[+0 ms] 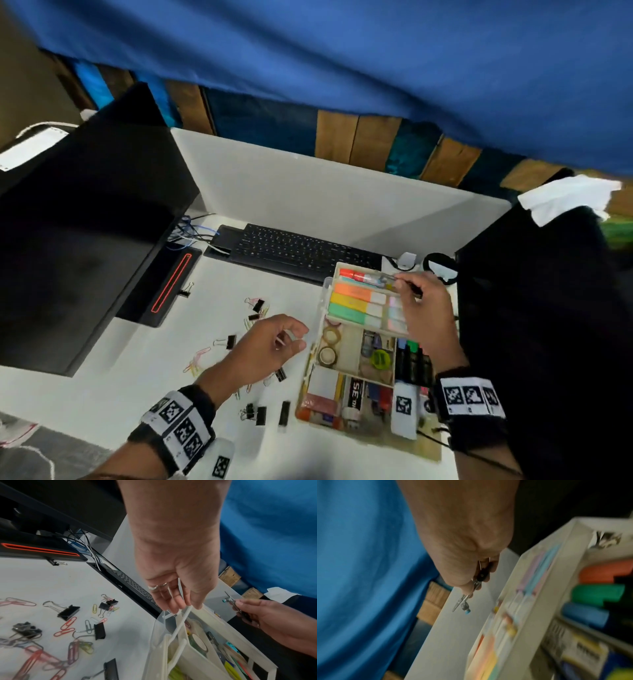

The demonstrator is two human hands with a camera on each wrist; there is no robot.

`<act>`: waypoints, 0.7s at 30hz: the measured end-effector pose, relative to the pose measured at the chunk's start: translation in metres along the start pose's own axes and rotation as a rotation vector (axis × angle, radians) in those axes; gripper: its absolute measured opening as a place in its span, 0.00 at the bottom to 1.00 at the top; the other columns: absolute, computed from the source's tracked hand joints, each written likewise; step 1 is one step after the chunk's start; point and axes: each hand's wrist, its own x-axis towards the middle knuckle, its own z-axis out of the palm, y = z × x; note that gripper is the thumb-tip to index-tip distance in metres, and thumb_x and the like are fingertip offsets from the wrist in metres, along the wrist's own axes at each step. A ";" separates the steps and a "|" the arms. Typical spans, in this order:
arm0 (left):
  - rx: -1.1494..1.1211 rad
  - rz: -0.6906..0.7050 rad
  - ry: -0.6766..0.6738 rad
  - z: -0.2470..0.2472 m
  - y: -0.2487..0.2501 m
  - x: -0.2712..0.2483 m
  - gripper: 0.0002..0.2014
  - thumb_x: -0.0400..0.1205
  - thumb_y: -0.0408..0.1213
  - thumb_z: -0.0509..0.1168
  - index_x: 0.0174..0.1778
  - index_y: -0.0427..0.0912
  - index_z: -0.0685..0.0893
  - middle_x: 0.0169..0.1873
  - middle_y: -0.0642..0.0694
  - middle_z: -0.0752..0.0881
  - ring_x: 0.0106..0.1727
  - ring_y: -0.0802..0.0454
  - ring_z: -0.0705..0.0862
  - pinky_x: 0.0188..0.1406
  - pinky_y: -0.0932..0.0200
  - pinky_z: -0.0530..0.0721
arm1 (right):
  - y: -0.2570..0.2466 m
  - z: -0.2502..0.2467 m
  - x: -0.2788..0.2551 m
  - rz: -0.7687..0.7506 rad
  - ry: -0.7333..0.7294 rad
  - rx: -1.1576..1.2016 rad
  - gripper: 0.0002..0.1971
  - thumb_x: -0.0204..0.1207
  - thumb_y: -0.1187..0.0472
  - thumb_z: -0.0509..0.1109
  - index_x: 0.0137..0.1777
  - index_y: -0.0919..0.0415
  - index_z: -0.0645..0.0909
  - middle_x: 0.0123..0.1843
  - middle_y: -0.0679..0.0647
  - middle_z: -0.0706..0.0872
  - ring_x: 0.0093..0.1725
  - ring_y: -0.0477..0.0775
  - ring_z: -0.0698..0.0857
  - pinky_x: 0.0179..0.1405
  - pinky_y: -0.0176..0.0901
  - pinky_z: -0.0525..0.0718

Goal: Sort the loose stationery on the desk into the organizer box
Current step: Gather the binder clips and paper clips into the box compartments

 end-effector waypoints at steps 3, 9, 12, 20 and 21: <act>0.040 -0.001 -0.041 0.008 -0.001 -0.001 0.08 0.84 0.46 0.74 0.59 0.59 0.89 0.56 0.62 0.90 0.55 0.57 0.89 0.54 0.60 0.88 | 0.039 -0.019 0.016 0.091 0.082 -0.103 0.08 0.82 0.63 0.74 0.54 0.52 0.93 0.52 0.49 0.86 0.55 0.55 0.86 0.64 0.62 0.85; 0.121 -0.078 -0.041 0.008 -0.014 -0.016 0.08 0.84 0.41 0.74 0.56 0.59 0.90 0.54 0.65 0.89 0.48 0.55 0.90 0.50 0.53 0.91 | 0.060 -0.025 0.017 0.169 -0.087 -0.225 0.09 0.84 0.59 0.72 0.58 0.52 0.92 0.54 0.49 0.82 0.60 0.54 0.77 0.65 0.56 0.78; 0.149 -0.116 -0.035 0.002 -0.022 -0.023 0.07 0.83 0.42 0.75 0.55 0.58 0.90 0.54 0.64 0.89 0.48 0.54 0.90 0.49 0.52 0.91 | 0.066 -0.018 0.017 0.171 -0.015 -0.191 0.08 0.85 0.58 0.71 0.56 0.50 0.92 0.55 0.49 0.84 0.61 0.55 0.78 0.65 0.57 0.78; 0.139 -0.185 -0.044 -0.002 -0.034 -0.036 0.06 0.84 0.39 0.74 0.53 0.56 0.90 0.51 0.66 0.89 0.47 0.56 0.89 0.49 0.56 0.90 | 0.055 -0.010 0.029 0.155 -0.016 -0.228 0.08 0.84 0.60 0.73 0.55 0.52 0.94 0.58 0.54 0.86 0.63 0.61 0.78 0.64 0.50 0.72; 0.141 -0.184 -0.049 -0.001 -0.035 -0.036 0.06 0.84 0.39 0.74 0.53 0.56 0.90 0.51 0.66 0.89 0.47 0.56 0.89 0.49 0.56 0.90 | 0.056 -0.010 0.028 0.144 0.000 -0.239 0.07 0.82 0.61 0.75 0.54 0.52 0.94 0.56 0.53 0.86 0.62 0.61 0.79 0.64 0.53 0.74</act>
